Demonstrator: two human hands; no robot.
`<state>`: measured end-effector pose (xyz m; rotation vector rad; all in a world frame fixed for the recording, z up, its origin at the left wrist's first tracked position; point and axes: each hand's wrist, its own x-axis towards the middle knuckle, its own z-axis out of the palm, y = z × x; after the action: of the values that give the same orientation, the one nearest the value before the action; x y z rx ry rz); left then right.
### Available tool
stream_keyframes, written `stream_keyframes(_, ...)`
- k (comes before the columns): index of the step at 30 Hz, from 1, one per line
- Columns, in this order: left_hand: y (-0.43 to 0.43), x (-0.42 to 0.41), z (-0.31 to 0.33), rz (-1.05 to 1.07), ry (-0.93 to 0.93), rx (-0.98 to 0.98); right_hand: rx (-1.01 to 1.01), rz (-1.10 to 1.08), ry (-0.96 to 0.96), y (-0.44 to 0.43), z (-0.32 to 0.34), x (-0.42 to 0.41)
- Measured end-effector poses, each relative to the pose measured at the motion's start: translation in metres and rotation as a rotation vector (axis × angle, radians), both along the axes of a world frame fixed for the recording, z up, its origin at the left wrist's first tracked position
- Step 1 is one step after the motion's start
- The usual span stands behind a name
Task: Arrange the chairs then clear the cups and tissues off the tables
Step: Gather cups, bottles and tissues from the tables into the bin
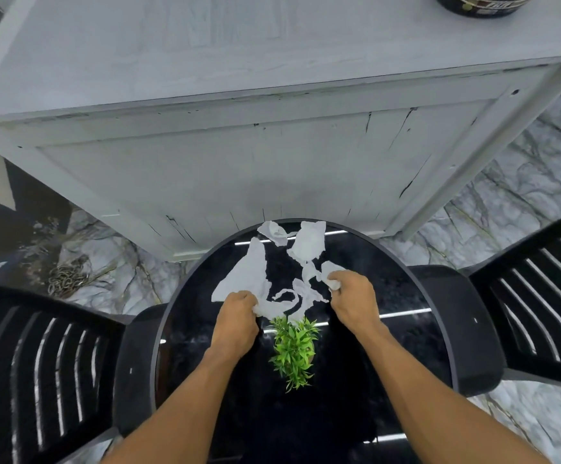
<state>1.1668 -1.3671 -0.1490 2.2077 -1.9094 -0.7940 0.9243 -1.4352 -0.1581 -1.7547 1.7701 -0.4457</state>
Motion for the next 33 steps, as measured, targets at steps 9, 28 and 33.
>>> stream_keyframes(9, -0.024, -0.007, 0.034, 0.261, 0.315, -0.004, 0.065, 0.279, 0.009, 0.011, -0.003, 0.030)
stream_keyframes(28, -0.157, -0.019, 0.032, -0.309, -0.056, 0.255, 0.174, 0.352, 0.174, -0.057, 0.033, 0.037)
stream_keyframes(33, -0.135, -0.009, 0.015, -0.176, 0.004, 0.115, 0.222, 0.362, 0.162, -0.062, 0.013, 0.038)
